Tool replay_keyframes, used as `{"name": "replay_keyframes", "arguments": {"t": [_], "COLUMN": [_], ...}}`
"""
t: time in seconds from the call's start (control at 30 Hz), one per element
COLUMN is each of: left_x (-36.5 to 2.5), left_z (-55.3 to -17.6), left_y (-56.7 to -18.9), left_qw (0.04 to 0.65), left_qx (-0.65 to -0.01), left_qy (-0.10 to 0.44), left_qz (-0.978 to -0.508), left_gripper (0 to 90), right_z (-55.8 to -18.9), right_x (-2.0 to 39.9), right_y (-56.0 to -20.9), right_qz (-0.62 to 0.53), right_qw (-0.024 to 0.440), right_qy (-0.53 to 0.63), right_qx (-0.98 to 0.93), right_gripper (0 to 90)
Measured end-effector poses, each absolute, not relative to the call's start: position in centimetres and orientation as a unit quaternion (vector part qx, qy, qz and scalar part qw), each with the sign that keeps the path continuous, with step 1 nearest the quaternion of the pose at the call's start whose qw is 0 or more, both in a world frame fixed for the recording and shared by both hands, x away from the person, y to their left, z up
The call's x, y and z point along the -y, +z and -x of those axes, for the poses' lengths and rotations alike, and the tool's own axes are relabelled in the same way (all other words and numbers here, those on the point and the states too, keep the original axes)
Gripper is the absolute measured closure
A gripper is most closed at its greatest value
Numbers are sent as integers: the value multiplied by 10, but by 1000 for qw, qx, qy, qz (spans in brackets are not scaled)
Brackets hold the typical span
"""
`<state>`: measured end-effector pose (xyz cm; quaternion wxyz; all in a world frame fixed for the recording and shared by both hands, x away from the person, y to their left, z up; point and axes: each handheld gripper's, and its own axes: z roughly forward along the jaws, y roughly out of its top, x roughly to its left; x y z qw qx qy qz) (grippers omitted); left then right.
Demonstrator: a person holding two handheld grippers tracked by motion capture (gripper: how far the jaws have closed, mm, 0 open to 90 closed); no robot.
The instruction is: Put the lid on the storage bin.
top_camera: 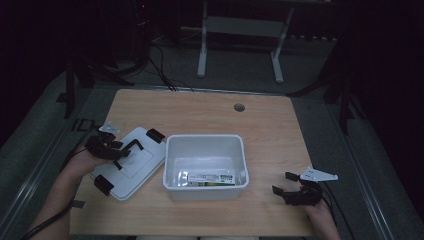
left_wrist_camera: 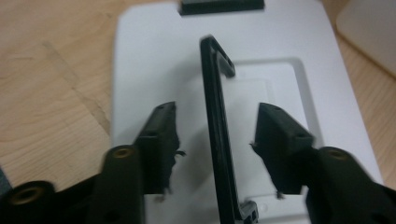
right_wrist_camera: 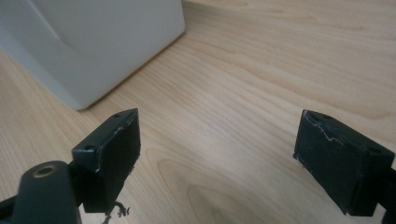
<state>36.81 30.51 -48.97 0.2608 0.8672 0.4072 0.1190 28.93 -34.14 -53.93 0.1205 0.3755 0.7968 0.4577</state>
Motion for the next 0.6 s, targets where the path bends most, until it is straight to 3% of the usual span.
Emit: {"name": "replay_keyframes", "arguments": {"t": [0.13,0.27,0.3,0.33,0.6], "left_x": [-302,-297,-296,-294,-299], "left_z": [-373,-381,-382,-383,-383], "left_y": [-490,-491,-492,-492,-488], "left_qw": [255,227,226,220,230], "left_qx": [-400,-397,-397,-397,-396], "left_qy": [95,70,64,59,35], "left_qz": [-875,-887,-887,-889,-888], "left_gripper": [620,658,747,777,832], "right_z": [-289,-289,-289,-289,-289], "right_x": [344,344,344,344,347], "right_y": [-542,-544,-544,-544,-544], "right_qz": [-382,-384,-382,-383,-387], "right_qw": [120,120,120,118,116], "right_qy": [459,458,458,459,463], "right_qx": [-793,-793,-794,-793,-789], "right_gripper": [141,142,142,142,142]}}
